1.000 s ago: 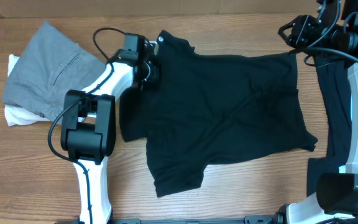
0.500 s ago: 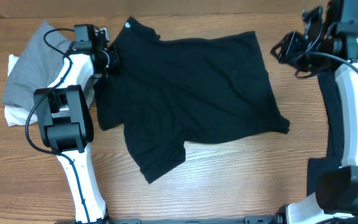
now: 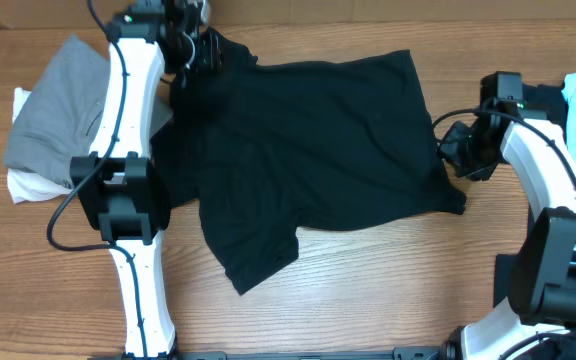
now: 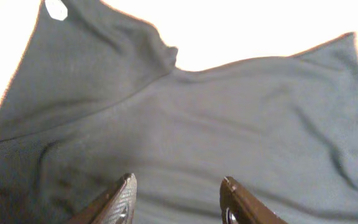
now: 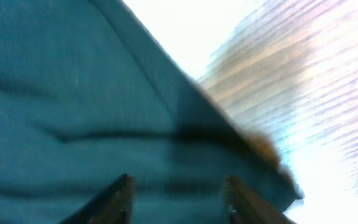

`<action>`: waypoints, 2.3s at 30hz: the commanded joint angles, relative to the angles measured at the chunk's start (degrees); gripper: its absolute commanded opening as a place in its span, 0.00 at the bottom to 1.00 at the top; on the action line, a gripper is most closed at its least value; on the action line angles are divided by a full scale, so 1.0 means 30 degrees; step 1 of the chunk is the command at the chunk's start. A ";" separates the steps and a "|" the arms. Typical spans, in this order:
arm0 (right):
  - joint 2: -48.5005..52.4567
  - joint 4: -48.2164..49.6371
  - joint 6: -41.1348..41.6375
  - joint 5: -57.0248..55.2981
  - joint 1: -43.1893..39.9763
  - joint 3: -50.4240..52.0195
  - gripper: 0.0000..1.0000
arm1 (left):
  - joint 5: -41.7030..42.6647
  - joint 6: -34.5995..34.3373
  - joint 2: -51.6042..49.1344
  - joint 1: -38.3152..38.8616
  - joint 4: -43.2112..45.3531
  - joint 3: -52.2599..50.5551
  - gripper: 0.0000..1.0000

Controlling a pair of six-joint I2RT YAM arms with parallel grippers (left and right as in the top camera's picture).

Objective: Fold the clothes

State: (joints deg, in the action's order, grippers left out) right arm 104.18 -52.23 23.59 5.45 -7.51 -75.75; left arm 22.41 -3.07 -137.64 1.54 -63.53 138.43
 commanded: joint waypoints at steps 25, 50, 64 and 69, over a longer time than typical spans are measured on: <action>0.2069 0.8816 0.1443 0.2397 -0.3497 0.4976 0.04 | -0.2863 -0.0066 0.2040 0.6543 -1.1103 0.2011 0.26; -0.6812 0.1654 0.0124 0.5785 -0.3643 0.2346 0.68 | -0.5362 -0.5989 0.7606 1.1387 -0.5297 -1.8564 0.05; -0.6754 0.0284 -0.0510 0.5785 -0.3621 0.2368 0.67 | -0.4889 -0.8371 0.8276 1.0367 0.1523 -2.6913 0.04; -0.6754 0.0095 -0.0510 0.5719 -0.3621 0.2368 0.67 | -0.4743 -1.2590 0.8284 0.8655 0.2572 -2.9820 0.04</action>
State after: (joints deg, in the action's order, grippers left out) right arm 83.85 -51.79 22.46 22.50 -18.35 -68.45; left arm 11.33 -31.48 -106.78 30.50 -57.43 58.39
